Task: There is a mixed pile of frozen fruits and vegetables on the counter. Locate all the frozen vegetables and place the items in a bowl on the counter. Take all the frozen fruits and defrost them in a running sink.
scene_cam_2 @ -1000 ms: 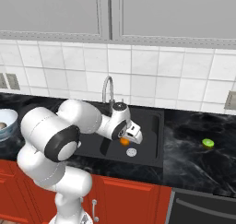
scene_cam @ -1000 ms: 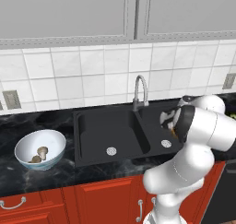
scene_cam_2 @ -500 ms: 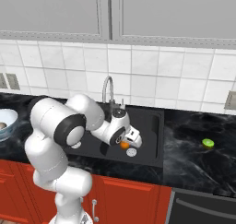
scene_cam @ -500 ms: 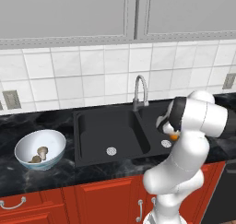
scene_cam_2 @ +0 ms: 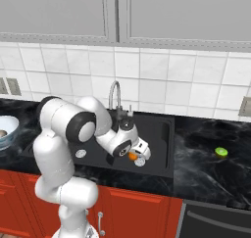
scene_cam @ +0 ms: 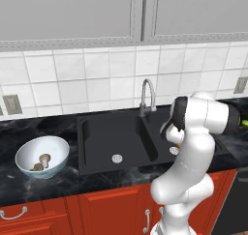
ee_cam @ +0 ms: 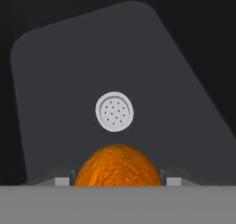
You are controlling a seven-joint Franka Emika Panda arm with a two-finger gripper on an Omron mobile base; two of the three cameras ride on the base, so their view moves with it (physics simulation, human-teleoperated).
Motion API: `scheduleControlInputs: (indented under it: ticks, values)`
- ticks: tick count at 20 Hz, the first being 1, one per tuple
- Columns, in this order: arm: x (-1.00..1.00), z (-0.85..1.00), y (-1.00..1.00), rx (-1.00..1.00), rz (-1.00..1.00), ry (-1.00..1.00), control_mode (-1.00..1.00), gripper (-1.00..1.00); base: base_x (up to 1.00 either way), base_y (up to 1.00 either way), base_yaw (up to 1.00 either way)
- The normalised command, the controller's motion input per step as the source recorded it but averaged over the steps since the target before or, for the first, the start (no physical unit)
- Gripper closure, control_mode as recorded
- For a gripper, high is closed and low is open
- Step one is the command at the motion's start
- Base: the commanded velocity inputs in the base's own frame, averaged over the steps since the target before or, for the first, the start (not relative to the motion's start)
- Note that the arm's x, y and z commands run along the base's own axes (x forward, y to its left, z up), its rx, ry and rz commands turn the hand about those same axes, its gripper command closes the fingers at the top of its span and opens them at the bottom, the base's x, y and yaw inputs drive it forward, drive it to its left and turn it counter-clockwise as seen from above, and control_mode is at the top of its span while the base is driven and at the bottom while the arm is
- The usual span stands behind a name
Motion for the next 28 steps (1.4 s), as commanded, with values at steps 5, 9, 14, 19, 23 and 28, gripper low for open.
scheduleControlInputs:
  ticks: [5, 9, 14, 19, 23, 28]
  values:
    - [0.24, -0.33, -0.06, 0.0, 0.0, -0.05, -1.0, 1.0, 0.0, 0.0, 0.0]
    - [0.27, -0.24, -0.03, 0.0, 0.0, -0.06, -1.0, 1.0, 0.0, 0.0, 0.0]
    - [0.0, -0.3, -0.2, 0.0, 0.0, -0.01, -1.0, 1.0, 0.0, 0.0, 0.0]
    - [0.0, -0.1, -0.13, 0.0, 0.0, 0.0, -1.0, 1.0, 0.0, 0.0, 0.0]
    - [0.0, 0.0, -0.01, 0.0, 0.0, 0.0, -1.0, -1.0, 0.0, 0.0, 0.0]
    - [0.0, 0.0, 0.0, 0.0, 0.0, 0.0, -1.0, -1.0, 0.0, 0.0, 0.0]
